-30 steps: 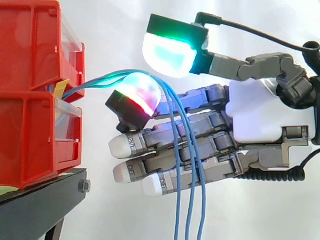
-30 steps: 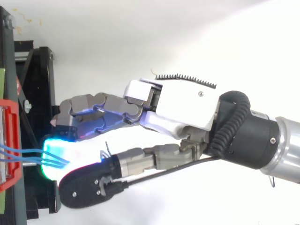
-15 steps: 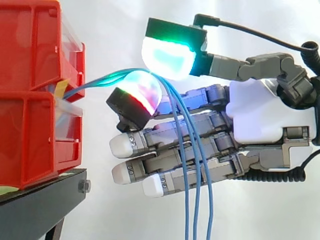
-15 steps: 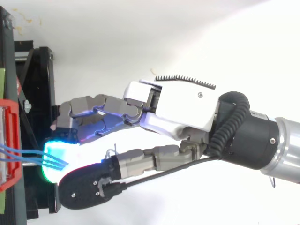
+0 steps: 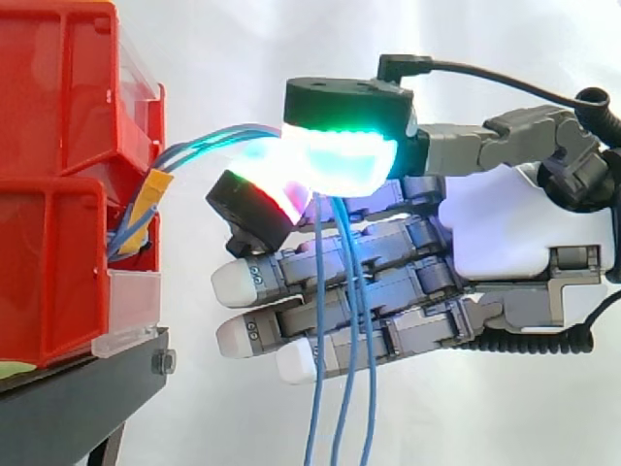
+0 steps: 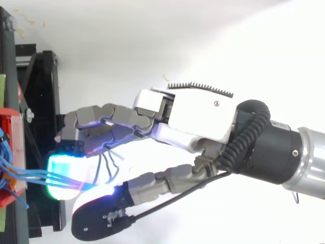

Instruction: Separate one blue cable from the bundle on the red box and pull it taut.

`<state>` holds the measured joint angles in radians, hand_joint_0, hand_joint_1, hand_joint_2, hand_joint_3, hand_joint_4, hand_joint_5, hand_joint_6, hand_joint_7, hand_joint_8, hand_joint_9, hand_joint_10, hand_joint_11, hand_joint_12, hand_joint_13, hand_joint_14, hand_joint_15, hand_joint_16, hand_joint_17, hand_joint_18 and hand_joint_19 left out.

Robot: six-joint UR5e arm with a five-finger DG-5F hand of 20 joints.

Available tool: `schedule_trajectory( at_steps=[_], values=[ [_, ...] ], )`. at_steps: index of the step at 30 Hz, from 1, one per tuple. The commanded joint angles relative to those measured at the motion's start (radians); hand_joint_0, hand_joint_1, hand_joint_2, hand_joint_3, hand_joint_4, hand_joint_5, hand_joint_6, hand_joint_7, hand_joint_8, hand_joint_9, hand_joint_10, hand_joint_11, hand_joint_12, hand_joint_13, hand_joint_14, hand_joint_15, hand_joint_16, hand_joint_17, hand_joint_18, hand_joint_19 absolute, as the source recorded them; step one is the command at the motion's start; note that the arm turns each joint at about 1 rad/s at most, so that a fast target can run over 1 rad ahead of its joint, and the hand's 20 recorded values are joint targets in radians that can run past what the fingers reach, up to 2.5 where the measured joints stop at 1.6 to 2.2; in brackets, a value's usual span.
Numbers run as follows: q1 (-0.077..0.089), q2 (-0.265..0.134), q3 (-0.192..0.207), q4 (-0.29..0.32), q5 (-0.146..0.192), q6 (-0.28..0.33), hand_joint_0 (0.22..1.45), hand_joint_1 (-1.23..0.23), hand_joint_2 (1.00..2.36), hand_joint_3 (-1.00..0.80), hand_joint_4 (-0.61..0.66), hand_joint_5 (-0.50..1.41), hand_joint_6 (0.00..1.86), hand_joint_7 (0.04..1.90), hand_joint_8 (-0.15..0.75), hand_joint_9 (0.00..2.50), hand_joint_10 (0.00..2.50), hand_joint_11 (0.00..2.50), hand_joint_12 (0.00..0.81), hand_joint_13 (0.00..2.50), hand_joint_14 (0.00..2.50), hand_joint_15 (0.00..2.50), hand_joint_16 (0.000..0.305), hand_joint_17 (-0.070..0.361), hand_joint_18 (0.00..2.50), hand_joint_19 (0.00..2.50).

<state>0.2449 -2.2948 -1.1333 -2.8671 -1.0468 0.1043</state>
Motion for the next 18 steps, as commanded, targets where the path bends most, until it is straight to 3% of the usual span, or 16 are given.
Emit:
schedule_trajectory(
  at_steps=[1,7,12,18],
  values=[
    [0.001,0.0,0.0,0.0,-0.001,0.0,0.73,-0.88,1.01,-0.35,0.16,-0.13,0.5,1.29,0.267,0.58,0.01,0.31,0.342,0.35,0.0,0.11,0.047,0.105,0.4,0.32],
    [0.001,0.0,0.0,-0.001,-0.001,0.0,0.66,-0.84,1.0,-0.47,0.18,-0.13,0.5,1.28,0.273,0.58,0.01,0.3,0.343,0.34,0.0,0.12,0.047,0.105,0.39,0.34],
    [-0.001,0.0,0.0,0.0,-0.001,-0.003,0.57,-0.57,1.0,-0.5,0.21,-0.11,0.5,1.29,0.305,0.64,0.01,0.31,0.359,0.38,0.0,0.13,0.049,0.11,0.4,0.37],
    [0.001,-0.002,0.0,0.0,-0.001,-0.005,0.6,-0.46,1.0,-0.49,0.21,-0.1,0.5,1.29,0.31,0.68,0.01,0.3,0.356,0.4,0.0,0.14,0.048,0.108,0.41,0.37]
  ],
)
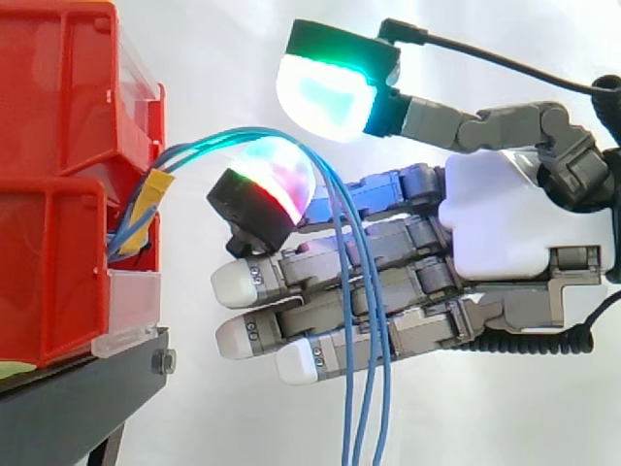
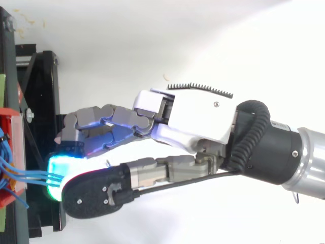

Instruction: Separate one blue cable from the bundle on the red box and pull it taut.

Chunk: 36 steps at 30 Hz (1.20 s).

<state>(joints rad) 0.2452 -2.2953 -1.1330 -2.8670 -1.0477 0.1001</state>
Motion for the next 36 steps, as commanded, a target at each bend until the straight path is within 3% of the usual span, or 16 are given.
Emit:
schedule_trajectory(
  at_steps=[1,12,28,36],
  values=[
    [0.0,0.0,-0.001,0.0,0.0,0.0,0.62,-0.46,1.0,-0.45,0.2,-0.1,0.5,1.3,0.315,0.69,0.01,0.31,0.355,0.4,0.0,0.14,0.048,0.108,0.41,0.37],
    [0.0,0.0,-0.001,-0.002,0.0,-0.002,0.74,-0.76,1.02,-0.16,0.2,-0.1,0.5,1.3,0.301,0.67,0.01,0.31,0.352,0.41,0.0,0.13,0.047,0.106,0.42,0.38],
    [0.0,-0.001,0.001,0.002,0.0,-0.002,0.81,-0.87,1.02,-0.16,0.14,-0.12,0.5,1.28,0.267,0.58,0.01,0.31,0.338,0.33,0.0,0.13,0.047,0.105,0.34,0.38],
    [0.0,0.0,-0.001,0.0,0.0,-0.002,0.8,-0.9,1.02,-0.23,0.13,-0.13,0.5,1.24,0.252,0.52,0.01,0.28,0.323,0.24,0.0,0.06,0.046,0.103,0.27,0.26]
  ],
)
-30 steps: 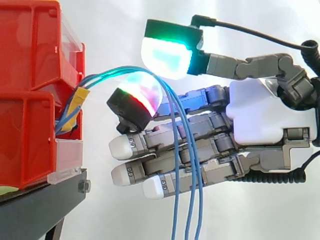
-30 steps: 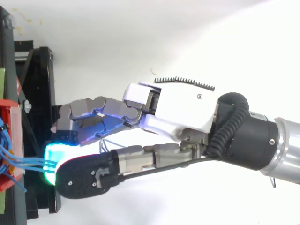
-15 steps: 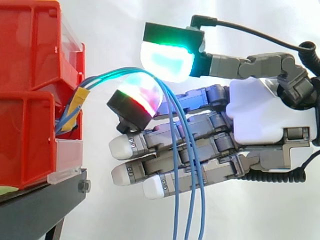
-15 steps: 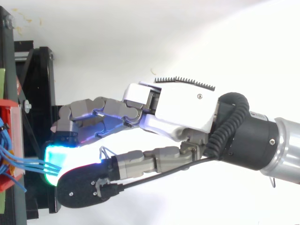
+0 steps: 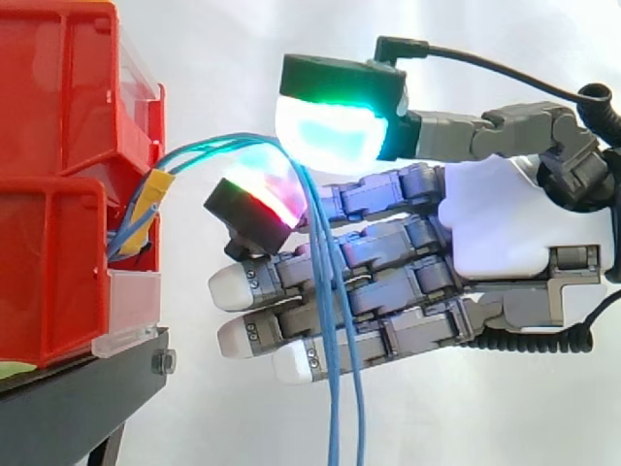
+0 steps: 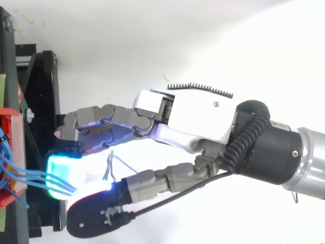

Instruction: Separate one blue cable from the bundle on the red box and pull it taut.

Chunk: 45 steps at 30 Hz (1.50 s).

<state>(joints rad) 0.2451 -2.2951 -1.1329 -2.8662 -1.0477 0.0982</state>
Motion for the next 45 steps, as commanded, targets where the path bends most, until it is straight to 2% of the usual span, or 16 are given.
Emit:
schedule_trajectory(
  at_steps=[1,10,19,29,37,45],
  values=[
    [0.0,0.0,-0.001,0.001,0.0,0.0,0.8,-0.9,1.02,-0.22,0.14,-0.13,0.5,1.24,0.252,0.52,0.01,0.27,0.321,0.24,0.0,0.06,0.046,0.103,0.27,0.26],
    [0.0,0.0,-0.001,0.001,0.0,0.0,0.79,-0.9,1.02,-0.23,0.15,-0.13,0.5,1.23,0.251,0.51,0.01,0.28,0.32,0.23,0.0,0.06,0.045,0.102,0.26,0.26],
    [0.0,0.0,-0.001,0.002,0.0,0.0,0.61,-0.66,1.0,-0.44,0.2,-0.11,0.5,1.25,0.297,0.62,0.01,0.29,0.34,0.31,0.0,0.09,0.047,0.105,0.35,0.31],
    [0.0,0.0,0.001,0.002,0.0,0.0,0.63,-0.64,1.0,-0.44,0.22,-0.1,0.5,1.27,0.301,0.64,0.01,0.3,0.342,0.34,0.0,0.1,0.047,0.106,0.38,0.32],
    [0.0,0.0,0.001,0.001,0.0,0.0,0.59,-0.54,1.0,-0.5,0.21,-0.1,0.5,1.29,0.305,0.66,0.01,0.3,0.345,0.35,0.0,0.11,0.047,0.107,0.39,0.34],
    [0.0,0.0,-0.001,0.001,0.0,0.002,0.59,-0.5,1.0,-0.5,0.22,-0.09,0.5,1.31,0.311,0.67,0.01,0.29,0.346,0.35,0.0,0.11,0.048,0.107,0.39,0.34]
  ],
)
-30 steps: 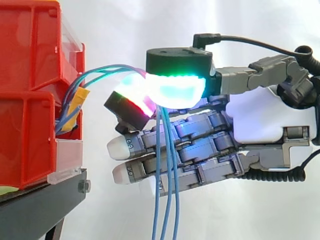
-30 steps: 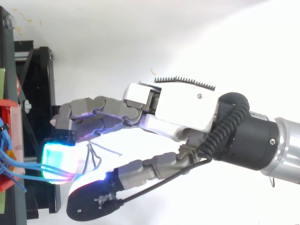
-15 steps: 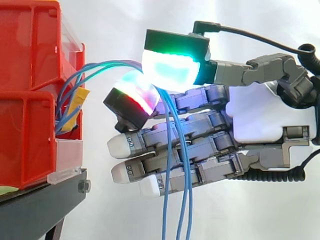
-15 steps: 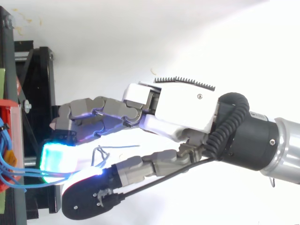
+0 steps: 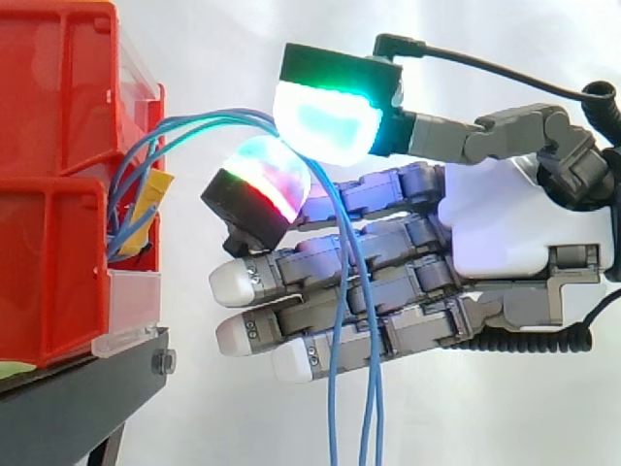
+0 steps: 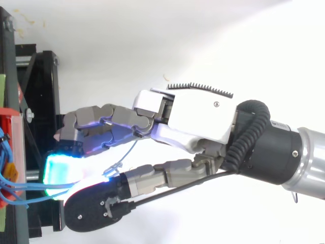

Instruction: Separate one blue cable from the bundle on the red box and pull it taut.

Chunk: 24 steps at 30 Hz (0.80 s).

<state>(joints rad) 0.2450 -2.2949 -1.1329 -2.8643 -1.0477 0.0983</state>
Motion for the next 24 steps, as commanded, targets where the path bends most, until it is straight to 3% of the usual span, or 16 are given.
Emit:
schedule_trajectory(
  at_steps=[1,20,24],
  values=[
    [0.0,0.0,-0.001,0.0,0.0,0.001,0.59,-0.49,1.0,-0.5,0.21,-0.09,0.5,1.31,0.311,0.67,0.01,0.3,0.346,0.35,0.0,0.11,0.048,0.107,0.39,0.34],
    [0.0,0.0,0.001,-0.001,-0.002,0.004,0.56,-0.37,1.0,-0.5,0.2,-0.08,0.5,1.35,0.308,0.69,0.01,0.3,0.349,0.36,0.0,0.12,0.048,0.109,0.4,0.35],
    [0.0,0.0,0.001,-0.003,0.0,0.004,0.54,-0.4,1.0,-0.5,0.21,-0.08,0.5,1.35,0.317,0.69,0.01,0.29,0.356,0.36,0.0,0.11,0.05,0.112,0.39,0.35]
  ],
)
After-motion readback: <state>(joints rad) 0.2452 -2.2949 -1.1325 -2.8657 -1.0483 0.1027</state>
